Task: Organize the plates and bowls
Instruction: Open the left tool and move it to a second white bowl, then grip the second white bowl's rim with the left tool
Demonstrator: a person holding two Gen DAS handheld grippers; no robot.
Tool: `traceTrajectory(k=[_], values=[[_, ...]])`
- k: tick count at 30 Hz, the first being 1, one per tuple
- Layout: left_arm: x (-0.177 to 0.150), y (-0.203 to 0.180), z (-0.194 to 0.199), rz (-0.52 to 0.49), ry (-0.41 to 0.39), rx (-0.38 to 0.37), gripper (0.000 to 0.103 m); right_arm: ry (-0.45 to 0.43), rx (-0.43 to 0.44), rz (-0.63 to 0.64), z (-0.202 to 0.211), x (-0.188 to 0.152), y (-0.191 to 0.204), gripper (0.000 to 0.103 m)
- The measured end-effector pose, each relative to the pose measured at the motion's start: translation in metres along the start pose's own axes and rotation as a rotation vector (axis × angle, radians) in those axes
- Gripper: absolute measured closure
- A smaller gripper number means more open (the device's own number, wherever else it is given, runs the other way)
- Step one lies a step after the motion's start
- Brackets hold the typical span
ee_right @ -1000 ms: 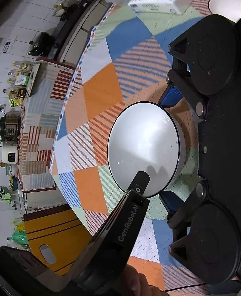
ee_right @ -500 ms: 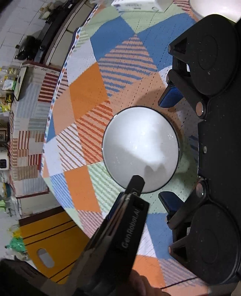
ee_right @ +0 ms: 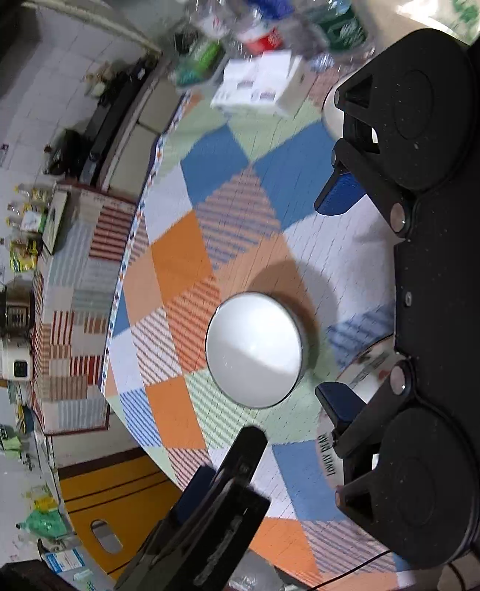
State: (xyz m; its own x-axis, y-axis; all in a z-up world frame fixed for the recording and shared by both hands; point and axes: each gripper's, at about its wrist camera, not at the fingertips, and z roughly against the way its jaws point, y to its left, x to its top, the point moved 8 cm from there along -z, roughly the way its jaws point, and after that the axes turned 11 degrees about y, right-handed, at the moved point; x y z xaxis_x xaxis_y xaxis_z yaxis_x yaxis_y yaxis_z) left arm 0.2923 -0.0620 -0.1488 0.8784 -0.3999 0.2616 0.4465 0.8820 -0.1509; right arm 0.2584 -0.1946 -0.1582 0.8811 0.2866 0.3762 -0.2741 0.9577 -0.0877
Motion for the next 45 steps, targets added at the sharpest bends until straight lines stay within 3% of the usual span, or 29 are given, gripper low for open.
traceTrajectory(k=[4, 14, 20, 27, 33, 37, 39, 41, 45], values=[[-0.002, -0.019, 0.015, -0.046, -0.008, -0.029, 0.020, -0.017, -0.030, -0.065, 0.023, -0.020, -0.015, 0.004], [0.006, -0.079, 0.026, -0.149, -0.036, -0.084, 0.019, -0.148, -0.045, -0.281, 0.069, -0.065, -0.063, 0.004], [0.022, -0.117, 0.003, -0.190, -0.004, -0.141, 0.020, -0.184, -0.048, -0.377, 0.052, -0.090, -0.088, 0.004], [0.038, -0.153, -0.039, -0.217, 0.002, -0.165, 0.020, -0.151, -0.073, -0.416, 0.023, -0.105, -0.113, 0.004], [0.062, -0.180, -0.090, -0.137, -0.065, -0.189, 0.021, -0.095, -0.122, -0.364, -0.008, -0.099, -0.122, 0.004], [0.077, -0.191, -0.122, -0.105, -0.044, -0.189, 0.021, -0.059, -0.139, -0.380, -0.027, -0.095, -0.134, 0.004], [0.080, -0.192, -0.136, -0.092, -0.023, -0.188, 0.024, -0.031, -0.150, -0.394, -0.037, -0.094, -0.140, 0.004], [0.082, -0.194, -0.149, -0.086, -0.016, -0.189, 0.040, -0.007, -0.143, -0.387, -0.046, -0.093, -0.141, 0.004], [0.080, -0.195, -0.169, -0.077, 0.011, -0.221, 0.048, 0.012, -0.172, -0.300, -0.055, -0.087, -0.136, 0.005]])
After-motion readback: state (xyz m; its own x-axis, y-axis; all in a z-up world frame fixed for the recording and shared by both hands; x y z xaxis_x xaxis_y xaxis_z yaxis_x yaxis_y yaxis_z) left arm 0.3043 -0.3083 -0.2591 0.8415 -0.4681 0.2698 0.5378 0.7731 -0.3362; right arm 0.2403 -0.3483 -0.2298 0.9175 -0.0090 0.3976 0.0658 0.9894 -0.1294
